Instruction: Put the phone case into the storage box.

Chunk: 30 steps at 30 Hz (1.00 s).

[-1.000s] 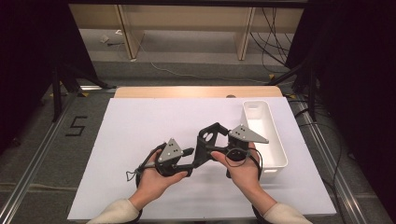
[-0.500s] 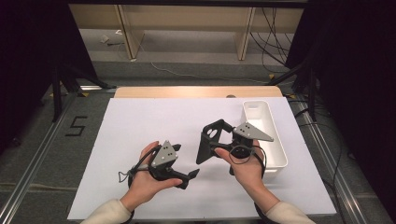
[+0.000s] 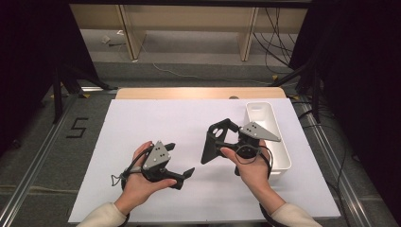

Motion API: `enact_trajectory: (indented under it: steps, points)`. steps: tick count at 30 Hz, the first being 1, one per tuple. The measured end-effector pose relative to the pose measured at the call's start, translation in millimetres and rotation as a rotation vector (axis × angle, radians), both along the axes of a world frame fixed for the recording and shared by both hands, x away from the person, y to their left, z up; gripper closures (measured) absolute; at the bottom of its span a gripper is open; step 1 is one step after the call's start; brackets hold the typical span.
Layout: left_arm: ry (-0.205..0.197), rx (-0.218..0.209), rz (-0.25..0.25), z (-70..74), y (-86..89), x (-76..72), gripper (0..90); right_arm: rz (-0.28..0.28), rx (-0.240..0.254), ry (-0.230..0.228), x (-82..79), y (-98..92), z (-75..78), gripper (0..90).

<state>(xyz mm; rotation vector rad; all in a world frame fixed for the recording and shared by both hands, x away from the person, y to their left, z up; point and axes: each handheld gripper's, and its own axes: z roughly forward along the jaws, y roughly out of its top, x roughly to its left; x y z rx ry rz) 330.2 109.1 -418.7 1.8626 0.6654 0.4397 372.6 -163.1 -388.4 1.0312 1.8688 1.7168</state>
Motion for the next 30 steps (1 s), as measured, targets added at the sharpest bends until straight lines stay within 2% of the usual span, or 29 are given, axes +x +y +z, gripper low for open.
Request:
enact_trajectory:
  steps: [30]
  points:
    - [-0.022,-0.007,0.065,-1.5,36.4,-7.5,0.0,-0.026,0.007,-0.001,3.0,-7.9,4.4,15.7]
